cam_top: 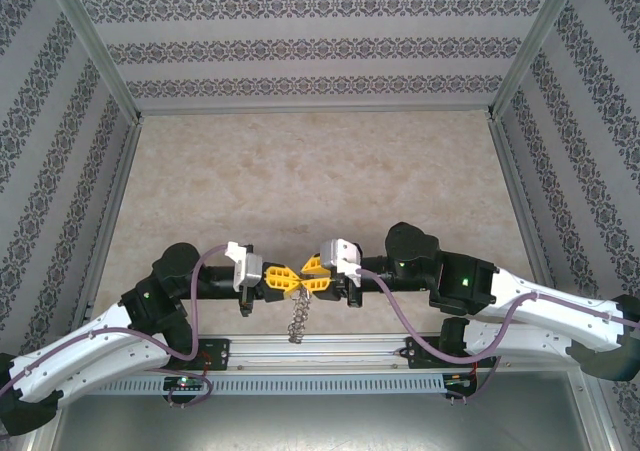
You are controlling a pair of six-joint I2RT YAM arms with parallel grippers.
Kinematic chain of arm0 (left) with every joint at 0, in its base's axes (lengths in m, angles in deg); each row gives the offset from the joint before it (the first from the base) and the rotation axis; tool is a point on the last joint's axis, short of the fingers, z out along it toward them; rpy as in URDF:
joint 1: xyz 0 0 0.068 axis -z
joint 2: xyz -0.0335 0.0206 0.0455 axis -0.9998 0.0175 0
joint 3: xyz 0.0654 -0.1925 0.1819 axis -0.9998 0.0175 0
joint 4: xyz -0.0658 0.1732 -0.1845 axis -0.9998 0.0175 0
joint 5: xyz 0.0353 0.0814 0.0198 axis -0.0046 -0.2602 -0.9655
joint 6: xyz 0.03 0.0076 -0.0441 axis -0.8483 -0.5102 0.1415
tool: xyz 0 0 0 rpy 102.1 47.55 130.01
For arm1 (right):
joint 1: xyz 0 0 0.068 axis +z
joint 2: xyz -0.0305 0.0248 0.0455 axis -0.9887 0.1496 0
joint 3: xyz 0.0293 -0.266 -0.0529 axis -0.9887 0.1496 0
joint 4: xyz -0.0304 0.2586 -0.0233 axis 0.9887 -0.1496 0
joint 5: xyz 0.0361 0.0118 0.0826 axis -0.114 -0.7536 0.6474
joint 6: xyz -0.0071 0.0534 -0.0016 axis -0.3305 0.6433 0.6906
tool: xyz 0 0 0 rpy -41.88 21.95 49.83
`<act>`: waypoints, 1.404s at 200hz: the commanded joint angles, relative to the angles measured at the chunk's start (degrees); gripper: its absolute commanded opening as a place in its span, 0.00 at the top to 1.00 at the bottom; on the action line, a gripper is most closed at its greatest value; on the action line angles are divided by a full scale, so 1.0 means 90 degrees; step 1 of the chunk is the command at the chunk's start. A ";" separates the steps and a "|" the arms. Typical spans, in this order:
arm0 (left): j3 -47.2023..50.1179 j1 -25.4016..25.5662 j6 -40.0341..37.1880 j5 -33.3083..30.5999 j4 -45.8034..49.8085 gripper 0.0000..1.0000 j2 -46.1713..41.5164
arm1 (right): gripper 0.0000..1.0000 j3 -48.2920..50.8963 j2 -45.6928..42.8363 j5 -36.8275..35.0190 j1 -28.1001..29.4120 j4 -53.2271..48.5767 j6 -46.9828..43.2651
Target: Put the keys on the keyring
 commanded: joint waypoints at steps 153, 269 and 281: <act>-0.0148 -0.0033 0.0348 0.0235 -0.1081 1.00 -0.0100 | 1.00 0.0260 -0.0306 0.0031 0.0078 0.0464 -0.0116; -0.0583 -0.0033 0.0051 -0.0301 0.0148 0.76 -0.0005 | 1.00 0.0048 -0.0418 -0.0092 -0.0061 0.0042 0.0103; -0.0762 -0.0032 -0.0088 -0.0671 0.0670 0.71 -0.0107 | 1.00 0.0012 -0.0436 -0.0124 -0.0155 -0.0096 0.0146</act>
